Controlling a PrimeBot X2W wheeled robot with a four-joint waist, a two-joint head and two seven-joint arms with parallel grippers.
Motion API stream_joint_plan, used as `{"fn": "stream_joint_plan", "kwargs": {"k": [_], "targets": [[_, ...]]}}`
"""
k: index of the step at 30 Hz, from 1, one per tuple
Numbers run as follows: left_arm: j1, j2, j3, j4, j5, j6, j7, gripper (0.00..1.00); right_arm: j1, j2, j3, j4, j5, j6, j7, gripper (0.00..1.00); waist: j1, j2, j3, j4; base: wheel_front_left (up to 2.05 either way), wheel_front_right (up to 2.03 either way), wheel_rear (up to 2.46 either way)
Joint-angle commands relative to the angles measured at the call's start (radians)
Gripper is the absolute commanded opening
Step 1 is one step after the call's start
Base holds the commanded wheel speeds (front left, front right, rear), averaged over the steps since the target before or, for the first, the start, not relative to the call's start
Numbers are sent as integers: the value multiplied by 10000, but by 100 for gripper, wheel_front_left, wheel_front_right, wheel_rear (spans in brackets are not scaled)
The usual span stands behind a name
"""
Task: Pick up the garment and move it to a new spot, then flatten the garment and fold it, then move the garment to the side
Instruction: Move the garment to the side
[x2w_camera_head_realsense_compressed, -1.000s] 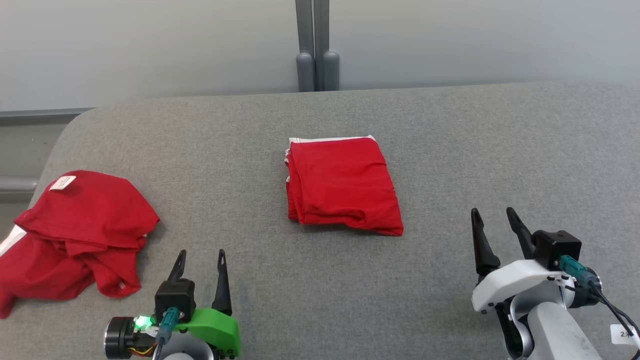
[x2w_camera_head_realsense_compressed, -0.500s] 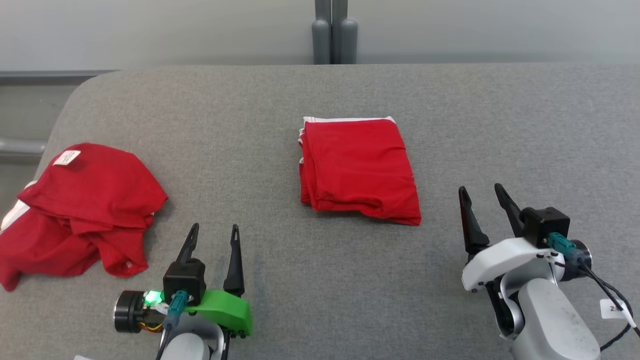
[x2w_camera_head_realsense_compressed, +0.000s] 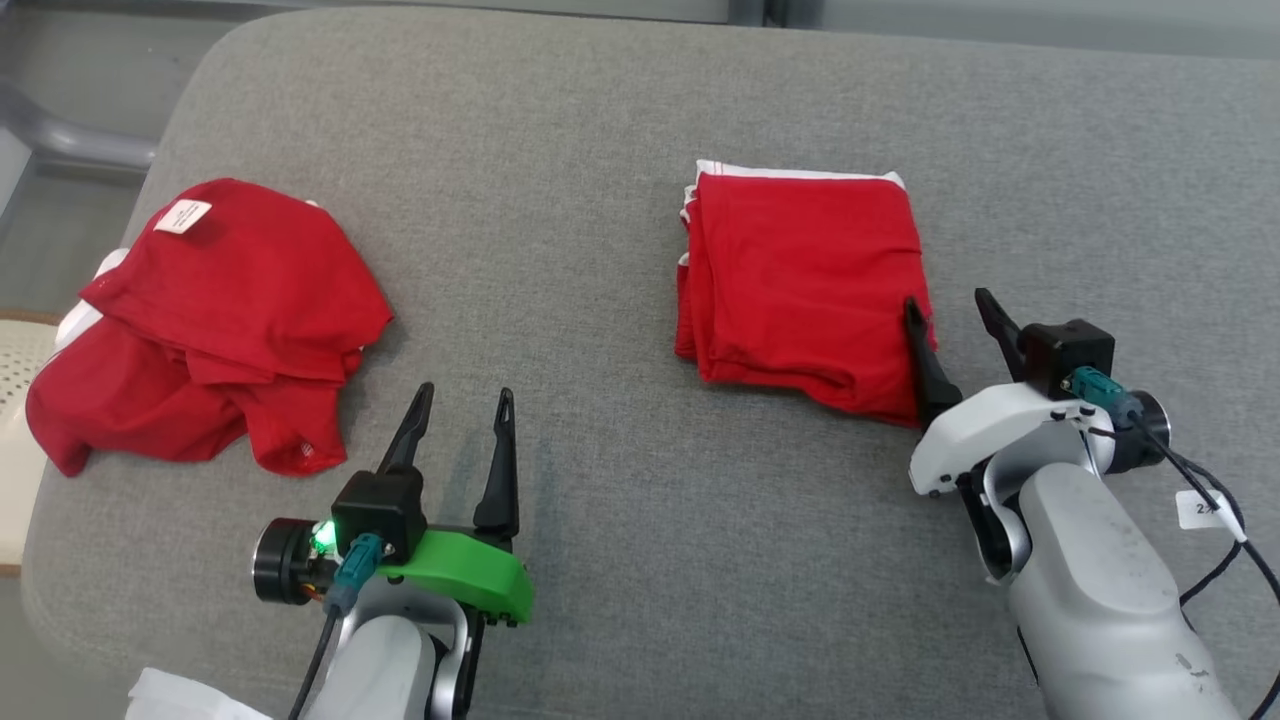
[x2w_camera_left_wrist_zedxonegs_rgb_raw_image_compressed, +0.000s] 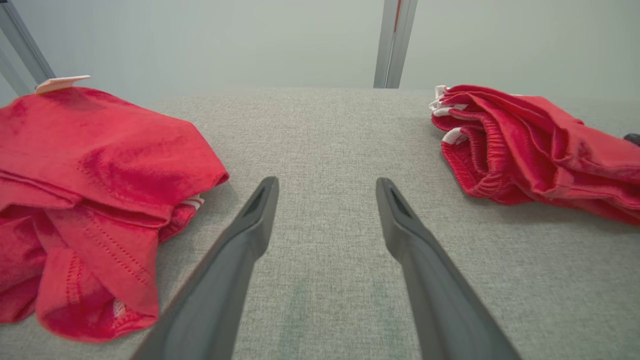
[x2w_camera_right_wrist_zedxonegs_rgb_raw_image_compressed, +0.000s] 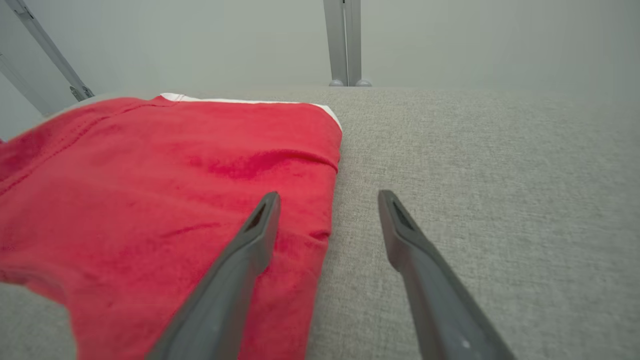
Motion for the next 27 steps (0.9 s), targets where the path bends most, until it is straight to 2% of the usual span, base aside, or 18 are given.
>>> {"fn": "stream_joint_plan", "kwargs": {"k": [1, 8, 9, 10, 11, 12, 19, 23, 27], "targets": [[-181, 33, -77, -45, -134, -135, -3, 100, -290, -45, -145, 191, 21, -4, -28, 100, 0, 0, 527, 499, 0, 0, 0], [-367, 33, -240, 11, -39, -102, -3, 100, -922, -42, -359, 1320, -207, -4, -28, 100, 0, 0, 729, 793, 0, 0, 0], [-369, 33, -239, 20, -21, -85, -3, 100, -962, -40, -331, 1483, -157, -4, -25, 95, 0, 0, 724, 796, 0, 0, 0], [-359, 33, -229, 25, 18, -60, -3, 100, -1001, -37, -282, 1616, -88, -4, -5, 45, 0, 0, 716, 783, 0, 0, 0], [-340, 33, -209, 32, 59, -53, -3, 100, -998, -36, -226, 1673, -86, -4, -4, 27, 0, 0, 700, 758, 0, 0, 0], [-309, 33, -177, 41, 80, -47, -3, 100, -971, -28, -171, 1723, -51, -4, -4, 0, 0, 0, 674, 709, 0, 0, 0], [-168, 35, -60, 206, 237, -145, -3, 100, -724, -61, -163, 1436, 149, -11, -5, 0, 0, 0, 326, 13, 0, 0, 0], [-101, 36, 37, 302, 433, -249, -3, 100, -495, -44, 94, 1123, 491, -11, -16, 0, 0, 0, 4, -832, 0, 0, 0], [-34, 36, 96, 413, 657, -417, -1, 100, -183, -49, 477, 927, 992, -9, -18, 0, 0, 0, -298, -1993, 0, 0, 0]]}}
